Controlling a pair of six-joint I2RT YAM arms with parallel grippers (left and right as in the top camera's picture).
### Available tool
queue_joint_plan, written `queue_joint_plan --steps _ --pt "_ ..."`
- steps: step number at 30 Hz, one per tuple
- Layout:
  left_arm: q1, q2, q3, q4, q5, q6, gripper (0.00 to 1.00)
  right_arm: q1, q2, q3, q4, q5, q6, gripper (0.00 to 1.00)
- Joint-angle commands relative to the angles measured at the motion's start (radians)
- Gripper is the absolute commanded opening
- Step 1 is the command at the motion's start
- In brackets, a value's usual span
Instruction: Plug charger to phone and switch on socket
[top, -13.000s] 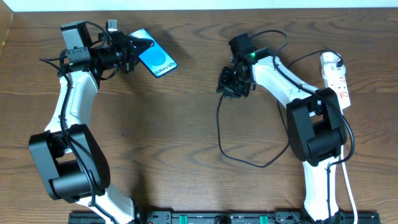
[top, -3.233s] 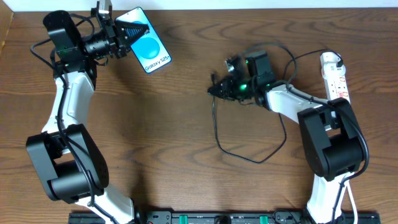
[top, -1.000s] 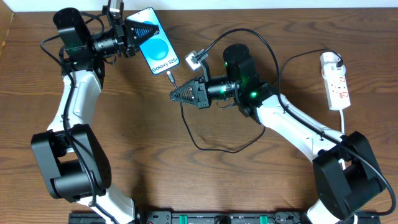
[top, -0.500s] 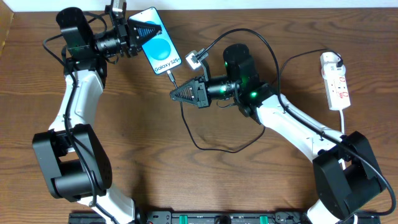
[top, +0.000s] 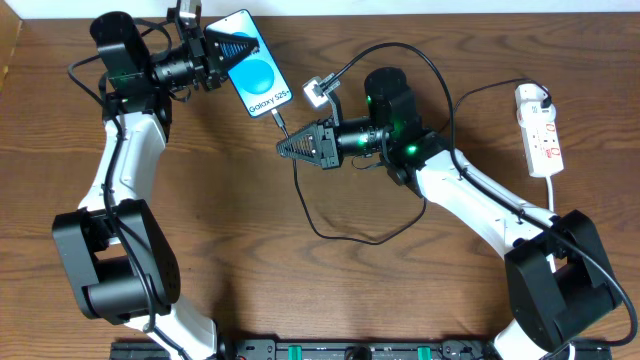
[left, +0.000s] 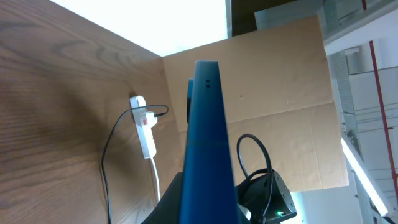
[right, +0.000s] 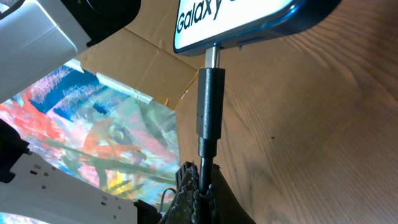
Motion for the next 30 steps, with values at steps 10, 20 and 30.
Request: queue_joint_plan --steps 10,20,30 --pt "-0.005 -0.013 -0.001 0.006 0.033 -0.003 0.07 -0.012 -0.018 0.018 0.007 0.021 0.010 0.01" --pt "-0.005 -0.013 -0.001 0.006 0.033 -0.002 0.07 -0.018 -0.018 0.018 0.008 0.043 0.010 0.01" --pt "-0.006 -0.013 -0.001 0.006 0.032 -0.002 0.07 -0.015 -0.005 0.018 0.008 0.043 0.011 0.01"
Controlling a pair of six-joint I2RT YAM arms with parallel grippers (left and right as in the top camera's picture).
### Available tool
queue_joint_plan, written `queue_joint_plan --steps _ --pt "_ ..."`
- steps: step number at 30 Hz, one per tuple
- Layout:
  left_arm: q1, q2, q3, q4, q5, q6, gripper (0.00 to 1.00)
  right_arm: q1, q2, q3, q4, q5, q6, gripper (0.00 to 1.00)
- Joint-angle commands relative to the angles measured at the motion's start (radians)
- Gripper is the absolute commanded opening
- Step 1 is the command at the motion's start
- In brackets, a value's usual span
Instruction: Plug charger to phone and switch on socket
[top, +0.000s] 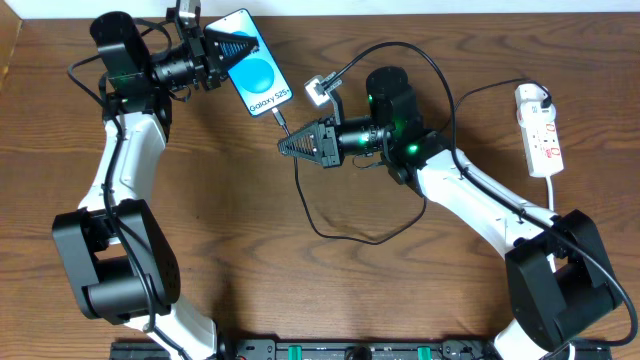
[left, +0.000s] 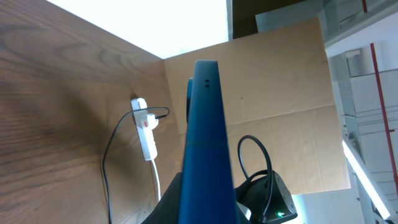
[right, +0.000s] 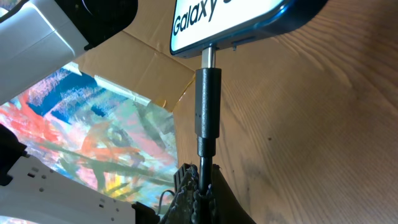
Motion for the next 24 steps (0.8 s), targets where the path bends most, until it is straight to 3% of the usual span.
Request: queue_joint_plan --steps 1,24 --pt "-0.006 -0.013 -0.001 0.006 0.043 -0.002 0.07 -0.009 -0.005 0.018 0.008 0.033 0.014 0.01" --pt "-0.024 -0.013 -0.001 0.006 0.043 -0.001 0.07 -0.007 -0.003 0.018 0.086 0.042 0.096 0.01"
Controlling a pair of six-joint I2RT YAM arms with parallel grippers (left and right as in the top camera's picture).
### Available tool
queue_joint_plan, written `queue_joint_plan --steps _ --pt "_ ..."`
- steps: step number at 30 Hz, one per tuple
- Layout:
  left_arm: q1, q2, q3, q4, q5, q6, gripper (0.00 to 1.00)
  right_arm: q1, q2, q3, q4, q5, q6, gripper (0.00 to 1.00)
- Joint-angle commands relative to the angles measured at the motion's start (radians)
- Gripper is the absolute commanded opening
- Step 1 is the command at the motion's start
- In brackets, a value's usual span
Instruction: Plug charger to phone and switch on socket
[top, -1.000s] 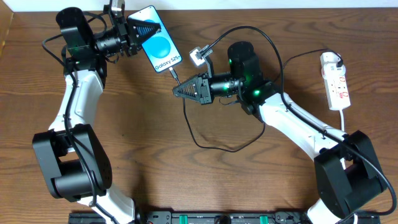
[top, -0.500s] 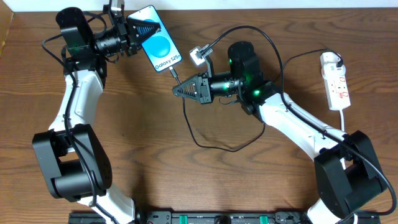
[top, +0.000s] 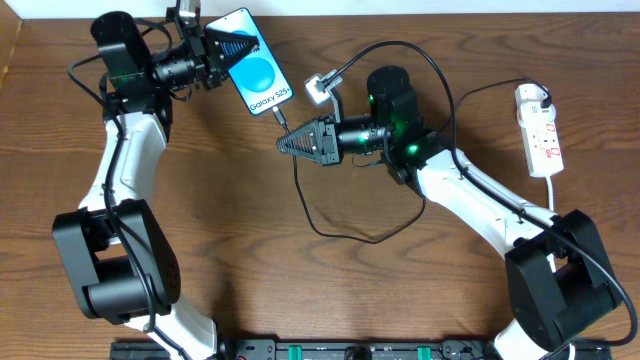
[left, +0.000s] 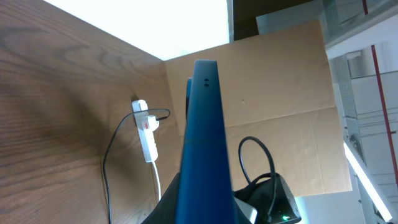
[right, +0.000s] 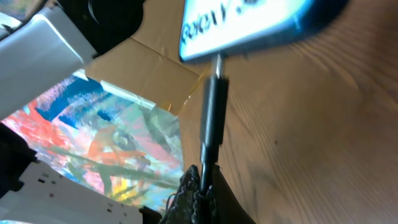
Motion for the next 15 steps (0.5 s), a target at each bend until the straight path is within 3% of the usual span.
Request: queue_joint_plan --steps 1,15 --pt "-0.022 -0.013 -0.001 0.006 0.055 -0.001 0.08 -0.007 -0.003 0.019 0.036 0.047 0.039 0.01" --pt "-0.026 -0.013 -0.001 0.010 0.024 0.002 0.07 -0.002 -0.003 0.019 0.035 0.014 0.057 0.01"
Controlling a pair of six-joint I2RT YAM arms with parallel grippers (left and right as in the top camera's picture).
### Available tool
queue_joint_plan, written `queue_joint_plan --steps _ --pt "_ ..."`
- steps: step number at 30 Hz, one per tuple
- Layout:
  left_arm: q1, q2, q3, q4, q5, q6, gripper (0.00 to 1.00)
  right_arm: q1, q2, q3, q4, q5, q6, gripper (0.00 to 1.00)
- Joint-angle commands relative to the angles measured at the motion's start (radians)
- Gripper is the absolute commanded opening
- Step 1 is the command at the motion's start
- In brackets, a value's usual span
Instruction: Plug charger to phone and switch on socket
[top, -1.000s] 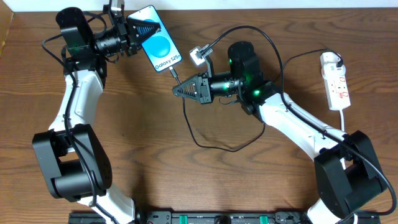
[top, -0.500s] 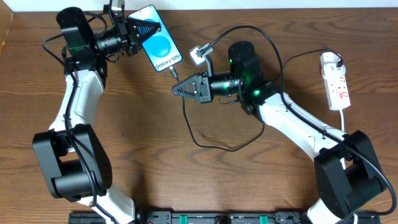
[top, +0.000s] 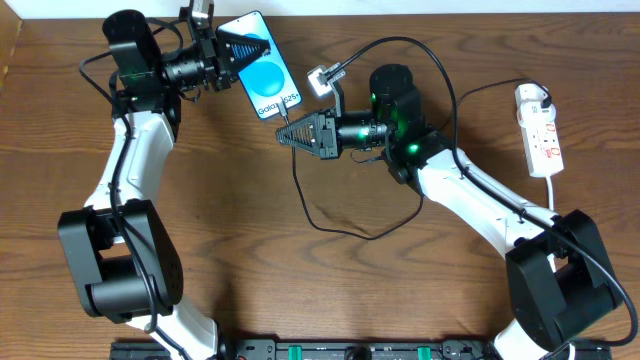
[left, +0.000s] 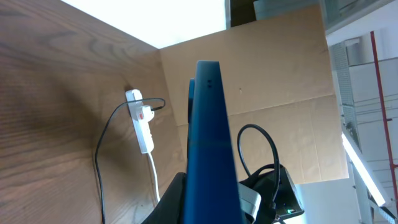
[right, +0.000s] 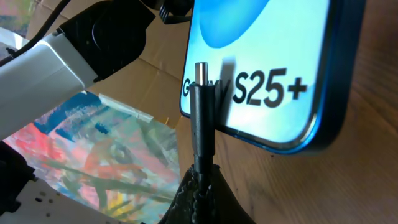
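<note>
My left gripper (top: 243, 48) is shut on the top of a blue phone (top: 266, 79), held off the table with its lit "S25+" screen up. In the left wrist view the phone (left: 209, 130) shows edge-on. My right gripper (top: 290, 136) is shut on the black charger plug (right: 202, 112). Its bare metal tip (right: 201, 68) lies in front of the lower screen (right: 267, 68), outside the phone. The white power strip (top: 539, 128) lies at the far right, with the charger cable (top: 350, 233) running to it. Its red switch (left: 143, 114) shows small in the left wrist view.
The black cable loops over the wooden table (top: 250, 250) between the two arms. Brown cardboard (left: 273, 93) stands behind the table. The right arm's white links (top: 470, 195) stretch from the lower right toward the centre.
The plug was at the phone's bottom edge, blurred; now its tip lies free over the screen. The left gripper and the phone have shifted a little right and toward the table's back.
At first the plug's metal tip stood at the phone's bottom port, partly showing. A second later less metal showed. Then the plug was blurred and tilted at the port. Now the plug is out, overlapping the screen, and the phone has moved right.
</note>
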Motion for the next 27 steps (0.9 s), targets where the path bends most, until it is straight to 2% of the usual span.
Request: queue_joint_plan --steps 1,27 --pt "0.006 -0.013 -0.001 0.010 -0.002 0.002 0.07 -0.001 -0.003 0.017 -0.002 -0.029 0.022 0.01" --pt "0.027 -0.013 -0.001 0.032 -0.009 -0.002 0.08 0.000 -0.003 0.017 -0.060 -0.085 0.027 0.01"
